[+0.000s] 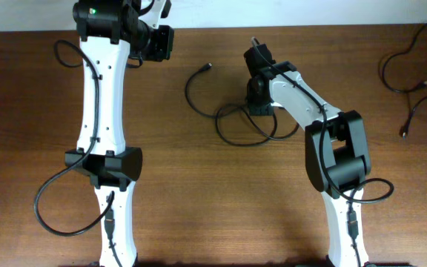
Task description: Untangle cables
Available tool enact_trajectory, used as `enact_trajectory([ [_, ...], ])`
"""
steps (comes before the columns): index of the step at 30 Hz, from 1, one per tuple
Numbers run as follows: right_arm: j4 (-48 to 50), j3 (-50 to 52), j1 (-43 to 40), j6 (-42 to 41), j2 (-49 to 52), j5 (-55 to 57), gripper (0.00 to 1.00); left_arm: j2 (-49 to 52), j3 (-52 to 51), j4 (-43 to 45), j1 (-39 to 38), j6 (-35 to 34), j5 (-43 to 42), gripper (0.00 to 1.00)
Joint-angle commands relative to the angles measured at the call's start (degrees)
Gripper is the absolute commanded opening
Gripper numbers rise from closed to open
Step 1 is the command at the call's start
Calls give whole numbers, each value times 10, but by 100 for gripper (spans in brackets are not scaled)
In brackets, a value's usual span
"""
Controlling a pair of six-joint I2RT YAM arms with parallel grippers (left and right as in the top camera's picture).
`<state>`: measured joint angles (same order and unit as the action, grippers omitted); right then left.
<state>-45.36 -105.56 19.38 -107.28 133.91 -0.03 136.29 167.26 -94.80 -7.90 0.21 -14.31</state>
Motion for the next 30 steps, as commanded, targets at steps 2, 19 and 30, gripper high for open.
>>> enact_trajectory([
  [2,19,-21,1,123,-11,8,4,-14,9,-5,1,9,0,0],
  [19,-170,-495,39,1048,-79,-26,4,-14,8,-1,1,9,2,0],
  [30,-204,-700,49,1235,-82,-13,4,-14,8,0,0,9,1,0],
])
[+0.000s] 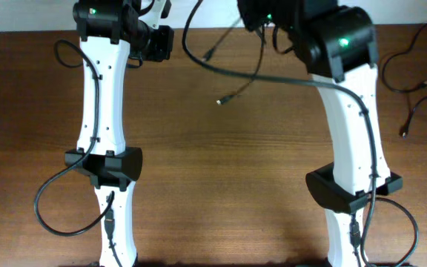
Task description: Untangle cables
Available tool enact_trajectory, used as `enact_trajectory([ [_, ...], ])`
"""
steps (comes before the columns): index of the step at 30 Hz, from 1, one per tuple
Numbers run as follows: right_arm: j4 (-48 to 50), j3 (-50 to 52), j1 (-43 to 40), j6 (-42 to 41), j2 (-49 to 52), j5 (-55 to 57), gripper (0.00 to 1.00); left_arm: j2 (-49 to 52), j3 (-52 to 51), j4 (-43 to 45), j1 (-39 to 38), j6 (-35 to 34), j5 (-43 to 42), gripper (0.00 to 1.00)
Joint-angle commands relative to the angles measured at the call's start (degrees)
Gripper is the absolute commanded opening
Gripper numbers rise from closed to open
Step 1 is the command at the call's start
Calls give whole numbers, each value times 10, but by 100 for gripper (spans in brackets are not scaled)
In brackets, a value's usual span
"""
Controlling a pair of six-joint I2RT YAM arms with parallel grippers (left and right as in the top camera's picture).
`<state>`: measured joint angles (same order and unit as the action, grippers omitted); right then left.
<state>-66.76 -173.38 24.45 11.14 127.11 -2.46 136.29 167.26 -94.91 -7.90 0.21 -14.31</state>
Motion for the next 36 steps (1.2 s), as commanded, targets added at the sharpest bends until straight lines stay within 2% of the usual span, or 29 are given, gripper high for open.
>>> enact_trajectory([
  [1,7,-22,-2,50,-14,16,4,-14,8,2,0,9,-1,0],
  [3,-8,-17,-2,49,-12,19,4,-14,8,9,0,9,-28,0],
  [6,-19,-3,-2,49,-8,35,4,-14,8,50,-9,9,-122,0],
  [9,-20,-2,-9,43,-7,77,4,-14,8,118,-24,4,-229,0],
  [12,-23,-2,-30,29,-7,98,4,-13,8,205,-51,-44,-296,0],
  [16,-34,-2,-66,-12,-7,97,4,-13,6,273,-98,-67,-289,0],
  [22,-50,-2,-100,-12,-7,96,4,-13,-24,315,-162,-119,-232,0],
  [25,-48,-2,-107,-12,-8,97,4,-13,-67,381,-169,-170,-290,0],
  [27,-41,-2,-111,-39,-8,111,4,-13,-104,464,-166,-223,-367,0],
  [29,-29,-2,-115,-61,-8,130,4,-13,-151,584,-158,-303,-436,0],
  [32,-11,-2,-123,-101,-8,161,4,-13,-194,662,-148,-348,-445,0],
  [36,-1,-2,-134,-146,-8,163,4,-13,-224,697,-144,-360,-449,0],
])
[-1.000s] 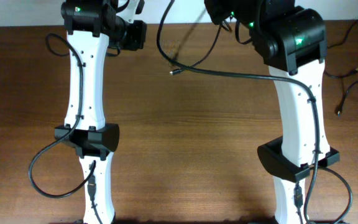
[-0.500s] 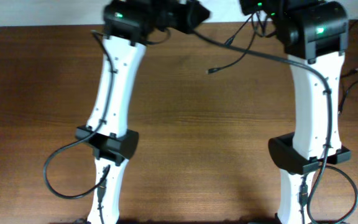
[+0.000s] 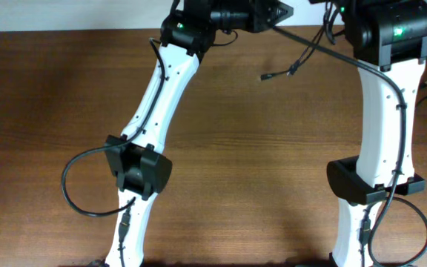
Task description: Untangle cables
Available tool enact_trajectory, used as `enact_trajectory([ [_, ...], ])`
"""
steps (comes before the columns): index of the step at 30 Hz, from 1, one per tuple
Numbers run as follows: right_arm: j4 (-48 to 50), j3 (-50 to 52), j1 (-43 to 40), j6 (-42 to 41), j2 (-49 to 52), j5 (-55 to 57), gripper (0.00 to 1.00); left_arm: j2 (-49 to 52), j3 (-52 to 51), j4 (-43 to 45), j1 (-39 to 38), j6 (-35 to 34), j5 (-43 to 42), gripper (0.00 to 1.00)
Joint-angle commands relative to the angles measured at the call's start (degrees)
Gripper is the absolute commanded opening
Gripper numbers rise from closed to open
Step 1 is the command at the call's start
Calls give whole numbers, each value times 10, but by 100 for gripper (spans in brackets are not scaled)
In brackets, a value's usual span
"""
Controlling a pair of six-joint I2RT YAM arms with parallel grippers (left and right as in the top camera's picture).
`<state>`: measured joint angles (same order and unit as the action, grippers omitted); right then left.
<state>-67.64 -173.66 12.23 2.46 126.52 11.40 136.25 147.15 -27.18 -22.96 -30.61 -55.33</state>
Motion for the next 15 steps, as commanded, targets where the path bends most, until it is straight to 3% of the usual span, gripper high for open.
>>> enact_trajectory([
  [1,8,1,-14,-73,-2,24,4,-12,-26,28,6,-59,-38,1],
  [7,7,1,-13,-86,-2,12,4,-12,-27,84,-12,-67,-31,16],
  [10,5,1,-13,-86,-2,11,4,-9,-34,81,-28,-67,42,15],
  [15,0,1,-13,-86,-8,11,4,16,-81,141,-35,-82,45,17],
])
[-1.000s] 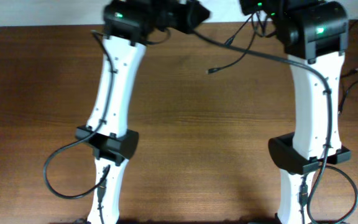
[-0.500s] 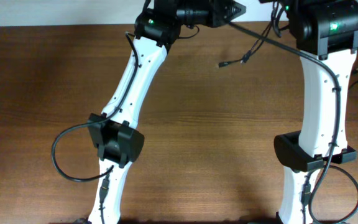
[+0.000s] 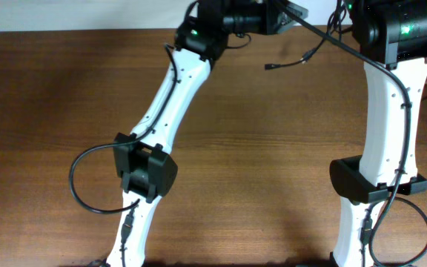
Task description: Untangle cables
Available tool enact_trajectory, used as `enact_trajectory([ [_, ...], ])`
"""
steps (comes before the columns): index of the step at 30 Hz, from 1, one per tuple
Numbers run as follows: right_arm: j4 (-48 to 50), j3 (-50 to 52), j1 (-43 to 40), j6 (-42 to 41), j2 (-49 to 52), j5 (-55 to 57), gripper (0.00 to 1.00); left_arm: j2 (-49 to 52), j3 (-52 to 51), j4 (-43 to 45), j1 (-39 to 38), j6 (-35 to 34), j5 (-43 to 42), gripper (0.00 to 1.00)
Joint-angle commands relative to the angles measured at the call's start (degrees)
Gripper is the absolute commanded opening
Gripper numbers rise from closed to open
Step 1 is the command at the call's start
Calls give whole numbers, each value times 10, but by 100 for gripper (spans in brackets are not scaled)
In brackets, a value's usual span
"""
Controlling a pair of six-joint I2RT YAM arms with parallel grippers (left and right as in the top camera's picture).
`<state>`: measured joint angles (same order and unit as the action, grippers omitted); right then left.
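A black cable (image 3: 311, 49) hangs in the air above the far edge of the table, its loose plug end (image 3: 269, 67) dangling free. It drops from the right arm's wrist at the top edge. My right gripper (image 3: 341, 7) is mostly hidden there, seemingly shut on the cable. My left gripper (image 3: 296, 12) reaches in from the left at the top centre. A straight black strand (image 3: 332, 41) starts at its fingertips and runs down to the right across the right arm. The jaws are too small and cropped to read.
The brown wooden table (image 3: 50, 111) fills the view, with a white wall strip along the top. The left arm (image 3: 173, 96) leans diagonally across the middle. The right arm (image 3: 391, 111) stands upright at the right. Each base has its own cable loop (image 3: 87, 200).
The left gripper has shifted slightly to the right along the top edge. The dangling plug end sits a little higher and further right. The right arm has barely moved.
The tangled cable lay on the table under my lowered right gripper, with the left arm parked at the far left. Then the right arm held the cable high above the table. The left arm has since swung across to the raised cable and stays beside it.
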<state>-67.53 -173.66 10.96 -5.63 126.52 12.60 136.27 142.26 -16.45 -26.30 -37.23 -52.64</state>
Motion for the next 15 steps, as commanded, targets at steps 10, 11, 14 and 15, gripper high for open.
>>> enact_trajectory([
  [10,-16,1,0,-5,-20,-2,4,90,-37,219,-13,-137,-48,43],
  [11,-17,1,0,-5,-20,-2,4,91,-37,220,-19,-137,-48,44],
  [14,-24,1,0,-5,-21,-4,4,94,-37,234,-36,-137,-44,48],
  [15,-27,1,0,-5,-21,-4,4,95,-37,240,-41,-138,-44,49],
])
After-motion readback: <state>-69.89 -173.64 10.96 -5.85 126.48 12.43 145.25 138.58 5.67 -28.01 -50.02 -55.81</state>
